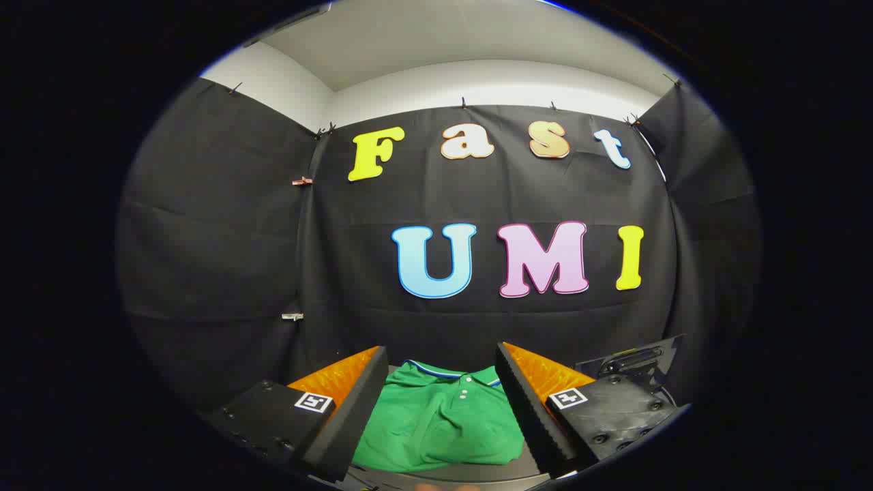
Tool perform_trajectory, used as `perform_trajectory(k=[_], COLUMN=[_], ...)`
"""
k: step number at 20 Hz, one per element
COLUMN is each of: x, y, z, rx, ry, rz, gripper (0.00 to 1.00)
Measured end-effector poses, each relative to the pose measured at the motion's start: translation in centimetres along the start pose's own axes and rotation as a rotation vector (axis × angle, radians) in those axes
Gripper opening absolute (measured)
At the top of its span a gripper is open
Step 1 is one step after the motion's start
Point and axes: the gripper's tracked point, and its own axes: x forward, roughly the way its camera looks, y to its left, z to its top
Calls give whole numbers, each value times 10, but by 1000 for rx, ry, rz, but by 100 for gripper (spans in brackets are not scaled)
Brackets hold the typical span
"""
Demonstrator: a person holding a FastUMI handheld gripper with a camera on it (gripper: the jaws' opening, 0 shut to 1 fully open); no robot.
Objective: Put the clothes into the washing machine and then close the washing machine lid.
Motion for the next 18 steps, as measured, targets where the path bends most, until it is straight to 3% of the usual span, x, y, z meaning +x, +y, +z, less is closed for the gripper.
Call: perform_trajectory(k=[18], x=[23], y=[1], z=[-28], rx=[-43], ry=[65], rz=[-29], gripper=[99])
